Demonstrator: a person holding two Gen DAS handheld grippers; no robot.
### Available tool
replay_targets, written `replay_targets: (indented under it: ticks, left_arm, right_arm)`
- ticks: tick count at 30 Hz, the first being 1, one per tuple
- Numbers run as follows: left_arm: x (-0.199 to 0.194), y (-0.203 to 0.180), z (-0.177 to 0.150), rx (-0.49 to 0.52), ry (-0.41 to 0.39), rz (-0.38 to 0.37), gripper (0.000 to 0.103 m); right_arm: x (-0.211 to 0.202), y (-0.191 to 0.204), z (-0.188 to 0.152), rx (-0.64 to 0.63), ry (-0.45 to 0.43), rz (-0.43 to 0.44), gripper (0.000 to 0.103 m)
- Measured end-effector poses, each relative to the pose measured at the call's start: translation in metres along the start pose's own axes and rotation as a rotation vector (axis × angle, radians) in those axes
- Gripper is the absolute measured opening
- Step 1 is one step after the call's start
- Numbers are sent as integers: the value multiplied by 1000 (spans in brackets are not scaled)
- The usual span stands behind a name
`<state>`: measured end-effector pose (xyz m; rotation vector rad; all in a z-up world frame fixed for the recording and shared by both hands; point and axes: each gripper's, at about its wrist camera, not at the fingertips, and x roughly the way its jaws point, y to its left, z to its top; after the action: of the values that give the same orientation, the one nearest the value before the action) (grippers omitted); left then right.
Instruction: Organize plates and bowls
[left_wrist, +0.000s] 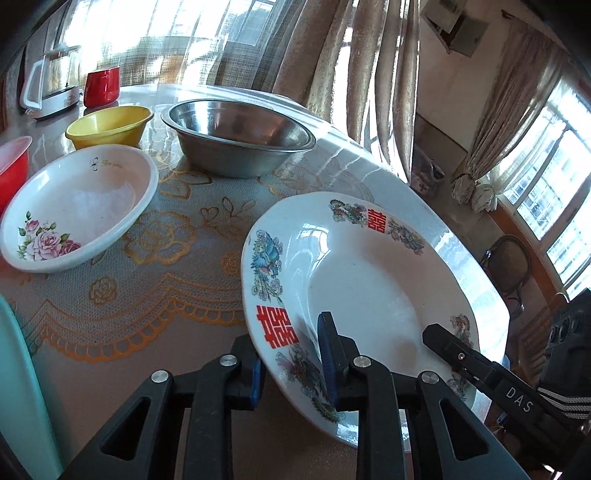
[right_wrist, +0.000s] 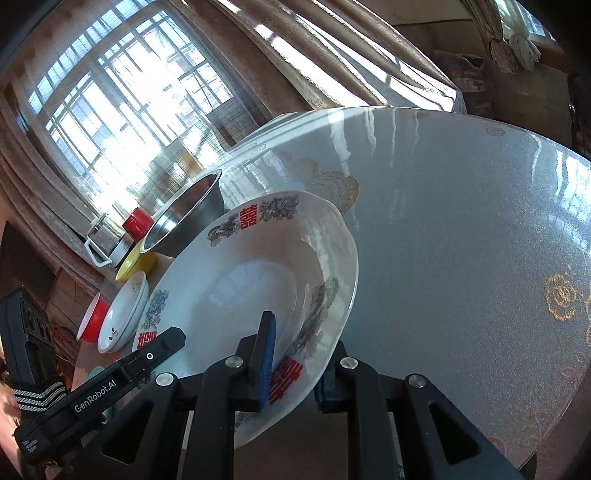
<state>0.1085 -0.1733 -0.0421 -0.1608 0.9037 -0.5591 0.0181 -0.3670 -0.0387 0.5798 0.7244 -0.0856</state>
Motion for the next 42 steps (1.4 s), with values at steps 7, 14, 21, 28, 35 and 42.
replay_targets:
  ticks: [7, 14, 21, 28, 35, 42]
  left_arm:
    - [-26, 8, -23, 15, 4, -38, 25]
    - [-53, 4, -52, 56, -73, 33, 26]
    - [-78, 21, -70, 29, -110, 27, 27]
    - [-109, 46, -83, -3, -179, 69, 28]
    - [-148, 80, -95, -68, -249, 123, 29]
    - [-175, 112, -107, -142, -280, 195, 29]
  right_arm:
    - [-14, 8, -24, -41, 1, 42, 18]
    - [-27, 15, -43, -91, 14, 80, 19]
    - [-36, 31, -56, -140, 33, 120, 19]
    - [-33, 60, -65, -206, 62, 180, 20]
    - [-25, 105, -74, -284, 95, 254, 20]
    - [-9, 148, -87, -352, 150, 322, 20]
